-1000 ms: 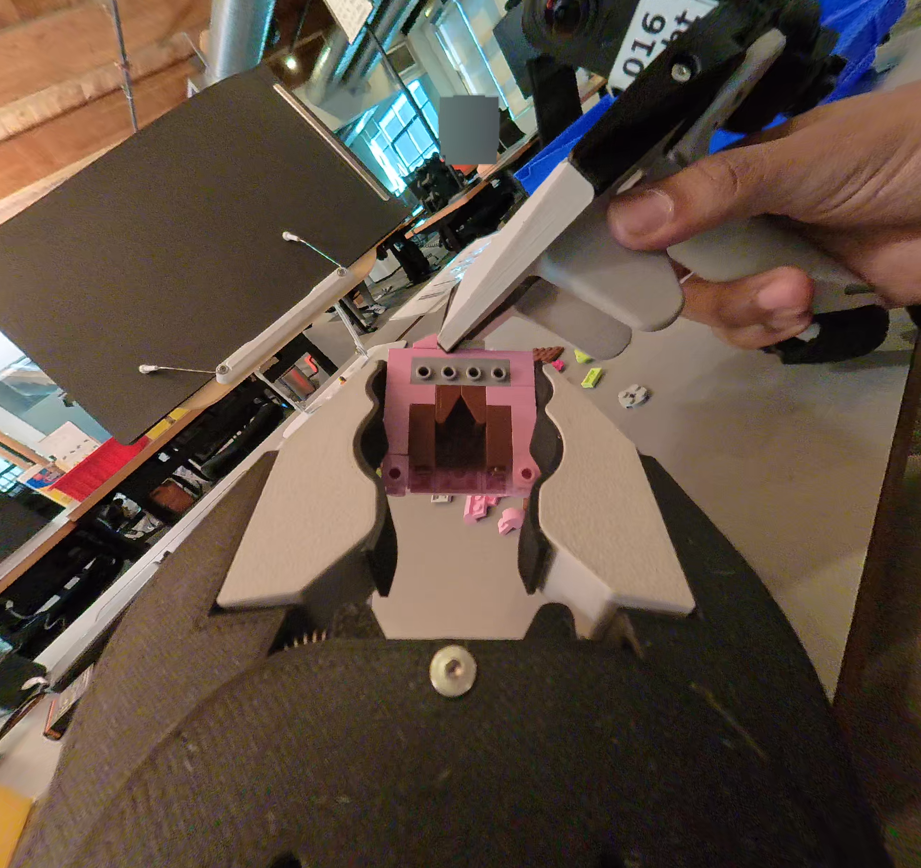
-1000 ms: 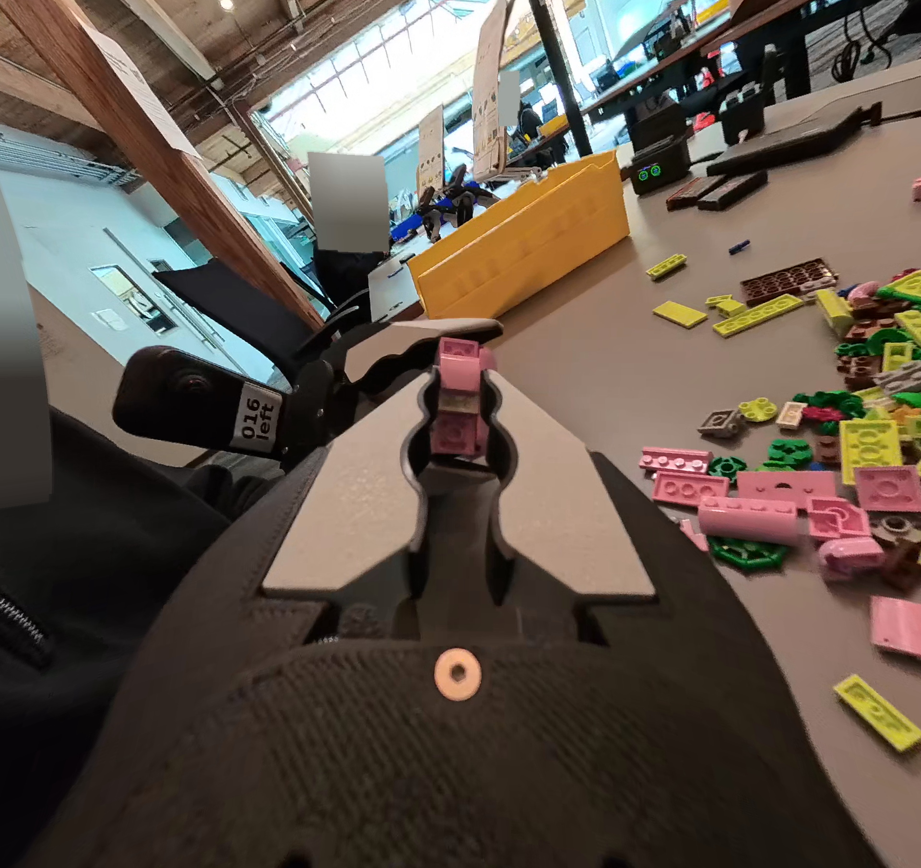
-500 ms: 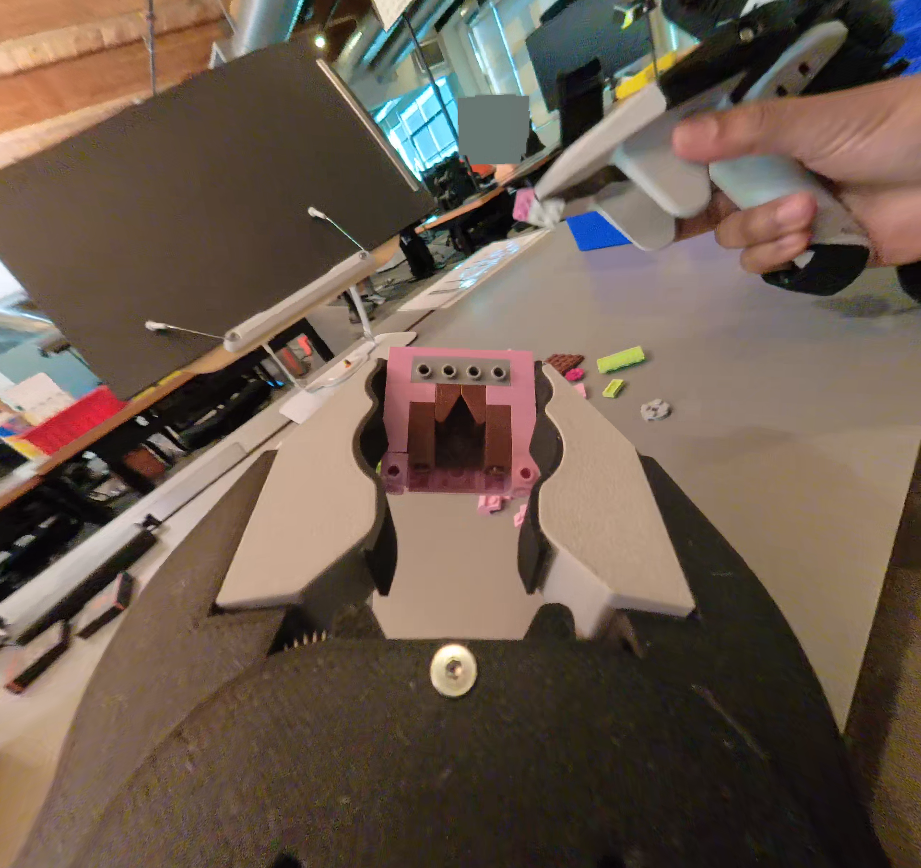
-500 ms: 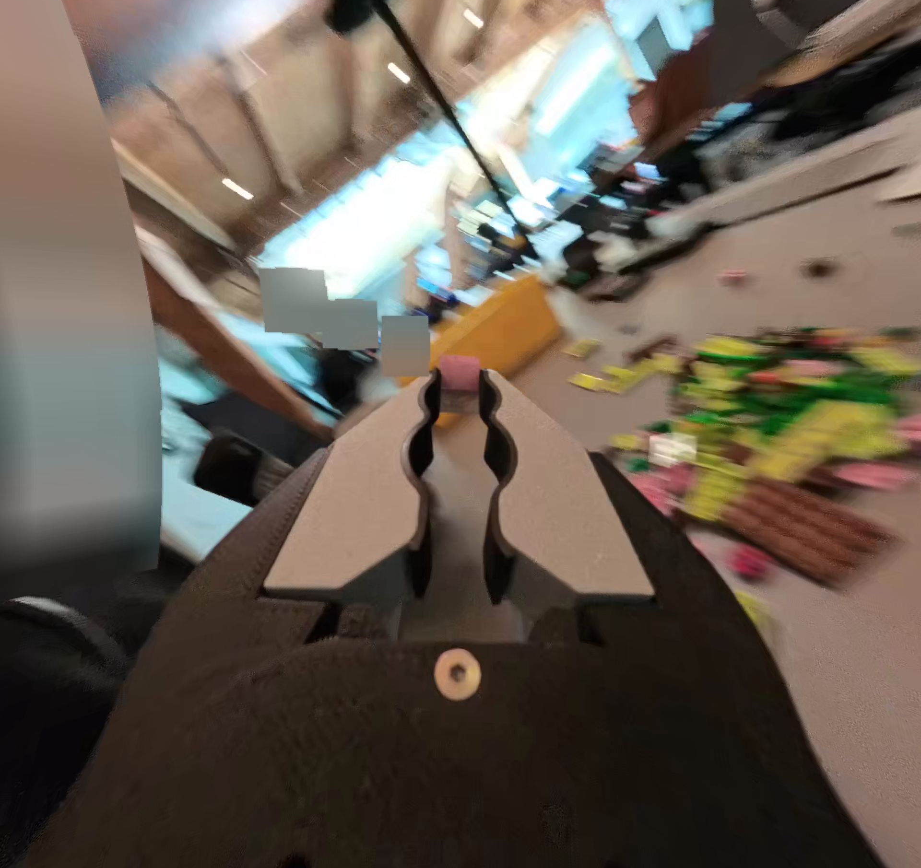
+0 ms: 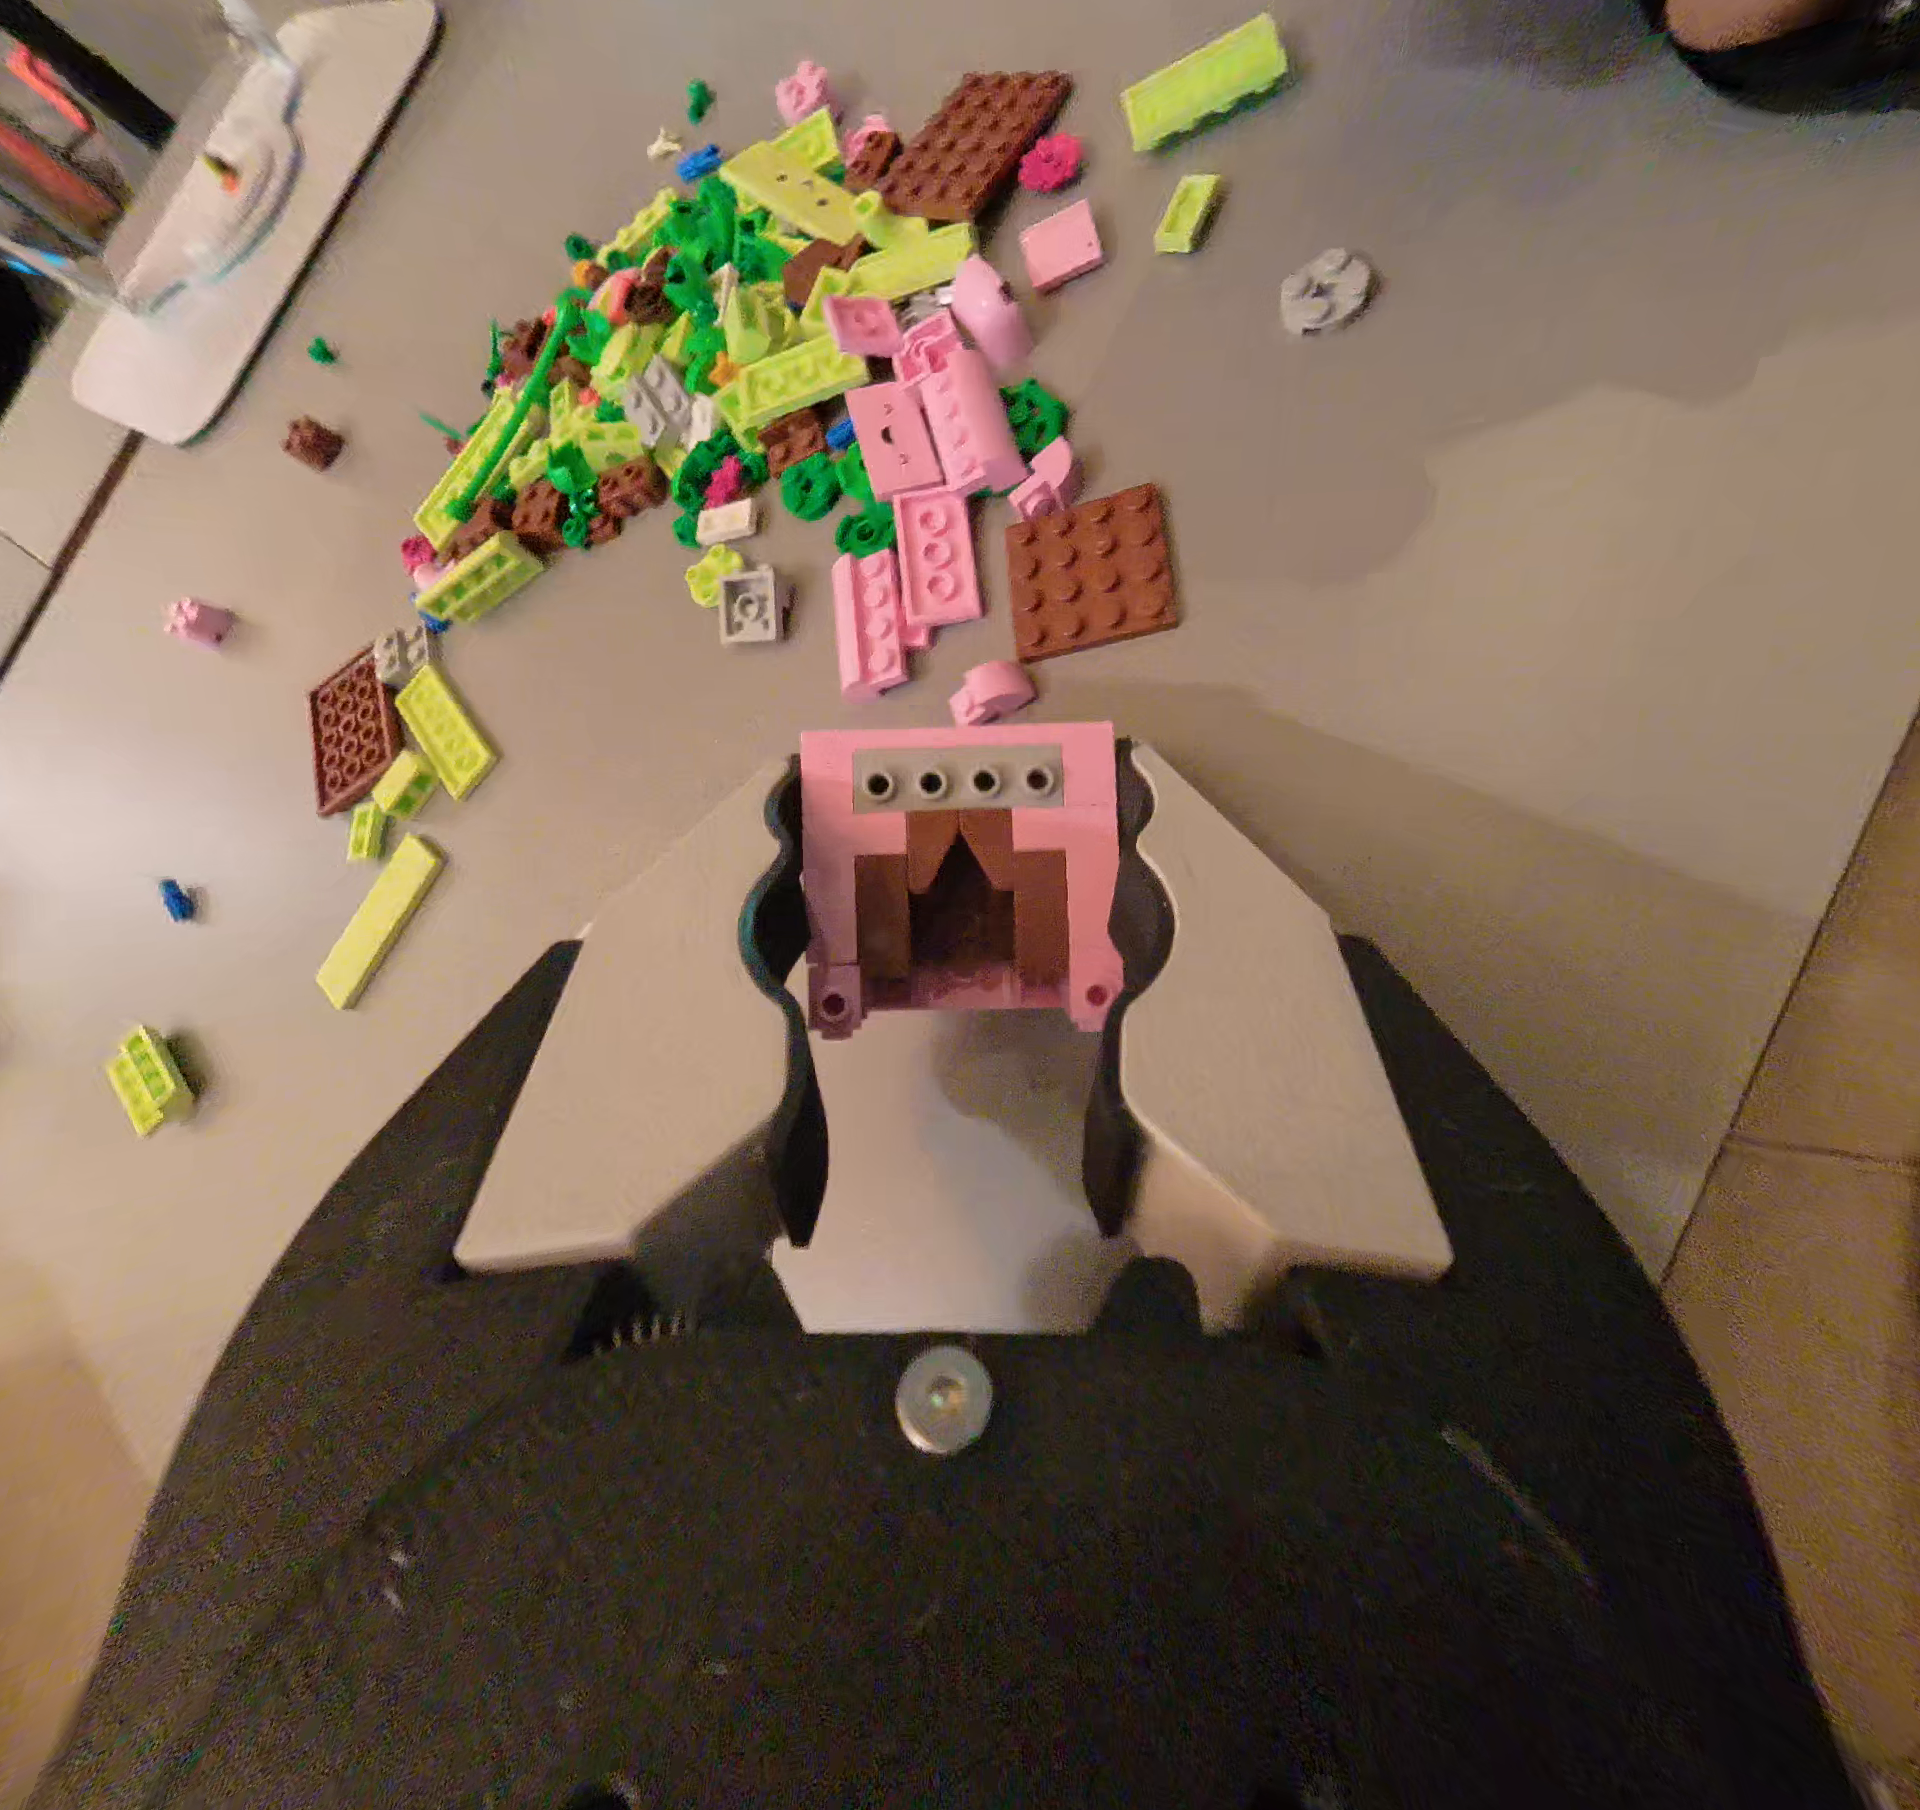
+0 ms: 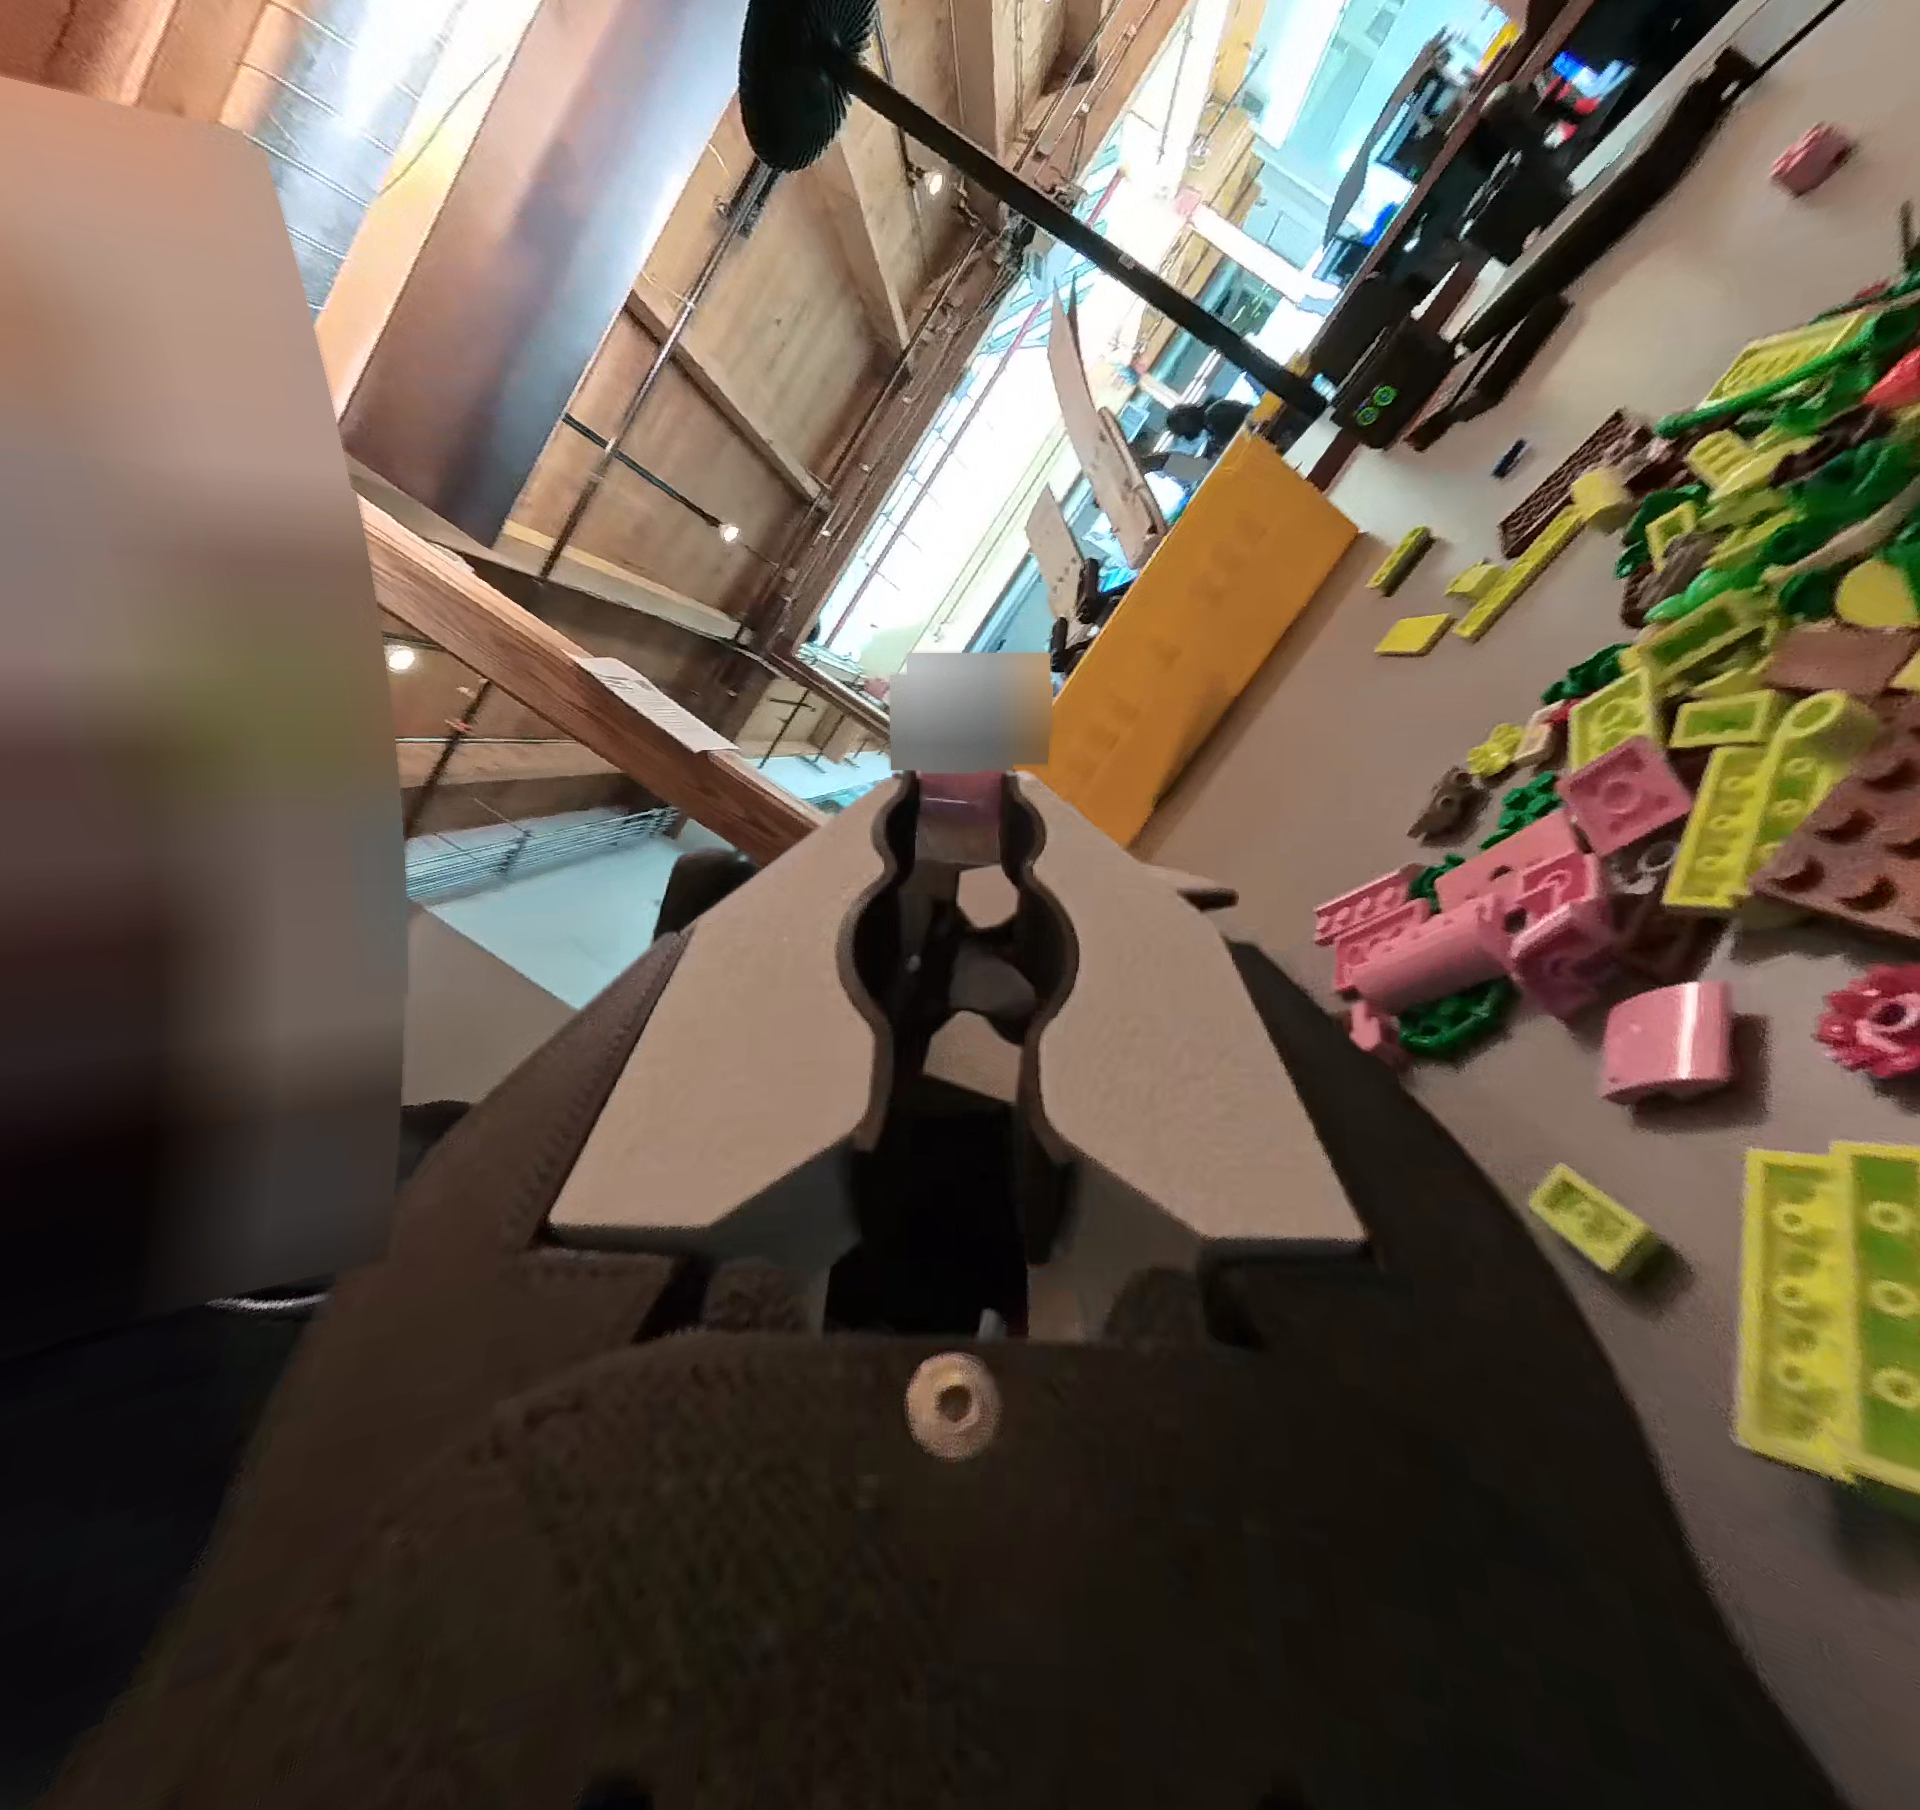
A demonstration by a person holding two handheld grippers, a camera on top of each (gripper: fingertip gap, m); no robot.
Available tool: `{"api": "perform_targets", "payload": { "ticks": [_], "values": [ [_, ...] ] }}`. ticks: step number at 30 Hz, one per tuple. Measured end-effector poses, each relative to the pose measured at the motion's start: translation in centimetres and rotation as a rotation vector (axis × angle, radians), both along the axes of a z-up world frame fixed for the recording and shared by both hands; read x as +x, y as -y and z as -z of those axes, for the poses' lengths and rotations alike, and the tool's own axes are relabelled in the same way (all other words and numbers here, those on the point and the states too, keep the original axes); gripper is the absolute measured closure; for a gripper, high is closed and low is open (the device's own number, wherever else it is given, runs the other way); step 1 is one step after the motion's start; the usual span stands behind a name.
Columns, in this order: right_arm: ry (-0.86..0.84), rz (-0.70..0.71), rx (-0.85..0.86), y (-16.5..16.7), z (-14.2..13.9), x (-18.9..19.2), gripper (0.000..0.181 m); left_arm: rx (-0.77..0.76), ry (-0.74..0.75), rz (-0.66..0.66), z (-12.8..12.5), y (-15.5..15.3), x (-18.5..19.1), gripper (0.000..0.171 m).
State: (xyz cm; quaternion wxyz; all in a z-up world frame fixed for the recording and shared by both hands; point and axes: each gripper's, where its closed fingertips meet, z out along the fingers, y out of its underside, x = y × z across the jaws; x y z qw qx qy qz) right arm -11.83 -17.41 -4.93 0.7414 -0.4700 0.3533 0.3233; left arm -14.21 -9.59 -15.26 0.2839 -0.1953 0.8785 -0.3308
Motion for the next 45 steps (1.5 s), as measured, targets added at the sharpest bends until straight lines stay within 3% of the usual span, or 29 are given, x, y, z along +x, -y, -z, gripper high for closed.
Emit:
{"api": "perform_targets", "payload": {
  "ticks": [3,5,6,11,14,18,22,28,33,37,40,45],
  "values": [
    [-0.025,-0.026,0.033,-0.3,-0.2,-0.2,0.169,-0.045,-0.114,-0.02,0.3,-0.9,-0.5,0.113],
    [-0.032,-0.031,0.049,-0.5,-0.4,-0.3,0.169,-0.122,-0.075,-0.061,-0.8,-1.1,0.3,0.092],
    [-0.035,-0.03,0.053,-0.5,-0.4,-0.3,0.169,-0.177,-0.025,-0.084,-2.0,-1.1,0.8,0.091],
    [-0.078,-0.021,0.097,-2.5,-0.8,-1.0,0.169,-0.432,0.15,0.021,-7.7,2.8,-1.0,0.121],
    [-0.147,-0.05,0.123,-4.8,-0.4,-2.1,0.169,-0.413,0.266,-0.001,-8.6,3.5,-1.1,0.129],
    [-0.22,-0.025,0.136,-6.1,0.5,-2.3,0.169,-0.406,0.357,-0.017,-9.3,3.2,-1.3,0.153],
    [-0.233,-0.022,0.127,-6.6,0.4,-2.6,0.168,-0.416,0.374,-0.04,-9.6,2.5,-1.1,0.154],
    [-0.219,-0.011,0.116,-6.5,0.0,-2.8,0.168,-0.427,0.41,-0.029,-10.2,2.3,-1.5,0.17],
    [-0.111,0.018,0.068,-5.3,-0.6,-2.4,0.167,-0.685,0.248,-0.006,-11.1,2.1,-1.7,0.17],
    [0.024,0.093,-0.002,-4.0,-1.0,-1.9,0.146,-0.936,0.037,0.018,-11.4,1.7,-1.5,0.17],
    [0.314,0.178,-0.173,-4.0,-1.2,-2.5,0.138,-1.1,-0.149,0.066,-11.5,1.9,-1.8,0.17],
    [1.009,0.297,-0.538,-4.6,-1.1,-4.9,0.127,-1.428,-0.592,0.207,-12.2,1.8,-2.7,0.171]
  ]
}}
